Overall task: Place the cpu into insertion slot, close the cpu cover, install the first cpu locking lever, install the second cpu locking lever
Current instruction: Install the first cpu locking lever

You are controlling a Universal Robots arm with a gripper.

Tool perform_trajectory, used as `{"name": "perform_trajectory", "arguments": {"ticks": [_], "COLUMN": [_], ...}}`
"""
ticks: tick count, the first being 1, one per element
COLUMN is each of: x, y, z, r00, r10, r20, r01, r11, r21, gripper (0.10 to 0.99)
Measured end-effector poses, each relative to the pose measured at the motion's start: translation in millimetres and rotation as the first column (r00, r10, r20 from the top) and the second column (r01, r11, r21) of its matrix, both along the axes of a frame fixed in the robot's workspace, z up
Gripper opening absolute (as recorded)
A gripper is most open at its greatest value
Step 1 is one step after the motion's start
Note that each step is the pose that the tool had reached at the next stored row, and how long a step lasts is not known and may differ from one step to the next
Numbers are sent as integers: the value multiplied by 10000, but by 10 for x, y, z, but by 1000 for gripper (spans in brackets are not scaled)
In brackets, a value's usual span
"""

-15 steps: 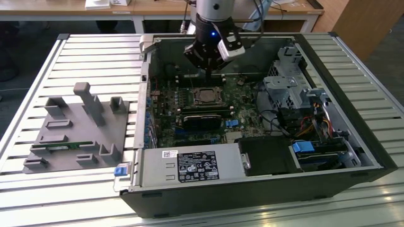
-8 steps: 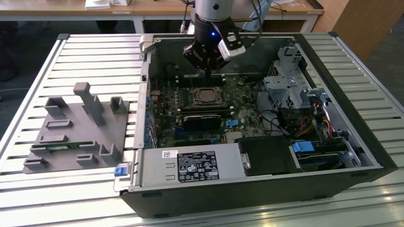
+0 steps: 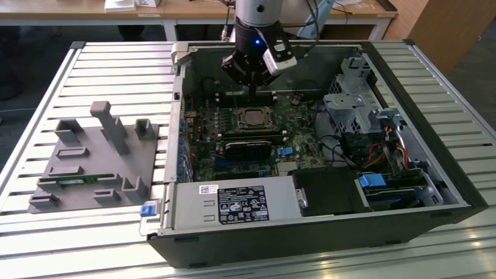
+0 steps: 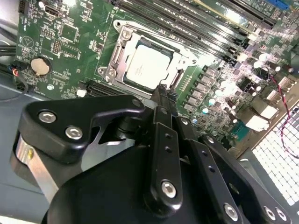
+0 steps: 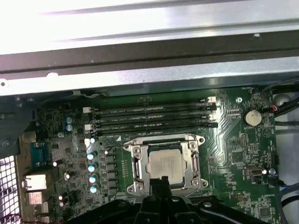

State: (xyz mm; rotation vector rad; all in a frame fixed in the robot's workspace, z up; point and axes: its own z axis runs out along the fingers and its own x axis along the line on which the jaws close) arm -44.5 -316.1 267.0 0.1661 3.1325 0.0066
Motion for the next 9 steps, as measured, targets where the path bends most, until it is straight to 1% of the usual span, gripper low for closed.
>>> {"name": "perform_trajectory", "arguments": {"ticks": [3, 7, 8, 9], "x": [-1, -1, -8, -34], "y": [0, -1, -1, -1], "z": [-1, -4, -5, -5], "r00": [9989, 9933, 9926, 9925], "r10": [478, 1158, 1212, 1221], "r20": [2, 2, 3, 9], "r01": [-478, -1158, -1212, -1221], "r11": [9989, 9933, 9926, 9925], "r21": [2, 2, 3, 3], "gripper": [106, 106, 106, 106]}}
